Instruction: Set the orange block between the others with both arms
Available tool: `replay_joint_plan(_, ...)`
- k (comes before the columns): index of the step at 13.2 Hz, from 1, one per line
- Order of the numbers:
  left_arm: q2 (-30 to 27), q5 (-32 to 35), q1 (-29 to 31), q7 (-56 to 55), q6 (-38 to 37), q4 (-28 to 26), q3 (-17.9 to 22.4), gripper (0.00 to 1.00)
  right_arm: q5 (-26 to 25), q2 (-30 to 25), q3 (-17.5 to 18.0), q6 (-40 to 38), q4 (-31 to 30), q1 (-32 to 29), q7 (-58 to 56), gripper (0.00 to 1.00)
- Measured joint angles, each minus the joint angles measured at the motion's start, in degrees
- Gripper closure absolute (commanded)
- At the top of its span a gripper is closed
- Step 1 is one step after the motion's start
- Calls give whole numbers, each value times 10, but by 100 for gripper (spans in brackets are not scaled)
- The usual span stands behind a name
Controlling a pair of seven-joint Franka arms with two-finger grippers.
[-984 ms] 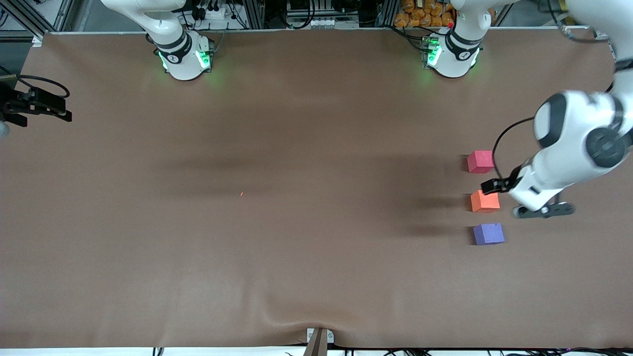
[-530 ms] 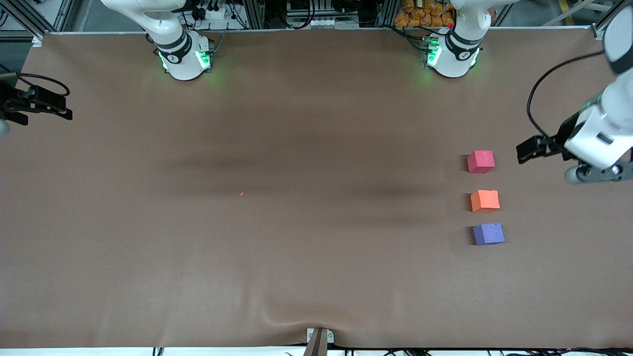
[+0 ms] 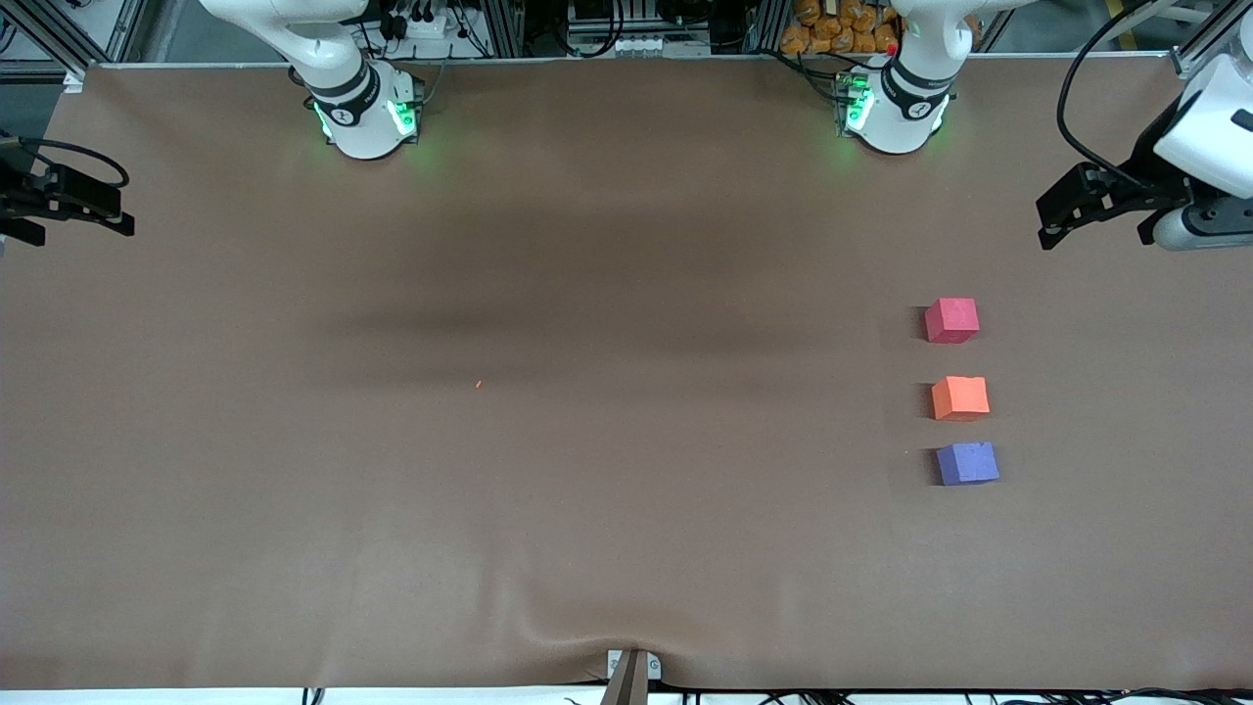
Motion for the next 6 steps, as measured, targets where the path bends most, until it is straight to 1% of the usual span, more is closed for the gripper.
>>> replay_joint_plan(1, -2, -2, -34, 13, -1, -4, 41, 0, 0, 0, 0, 0, 0, 0, 0, 0)
replay_joint_plan(2, -6, -6, -47, 25, -2, -12, 62, 0, 0, 0, 0, -1, 0, 0, 0, 0)
replay_joint_plan(6, -18, -9, -46, 35, -2, -27, 72, 0, 0, 0, 0, -3, 1, 0, 4, 0)
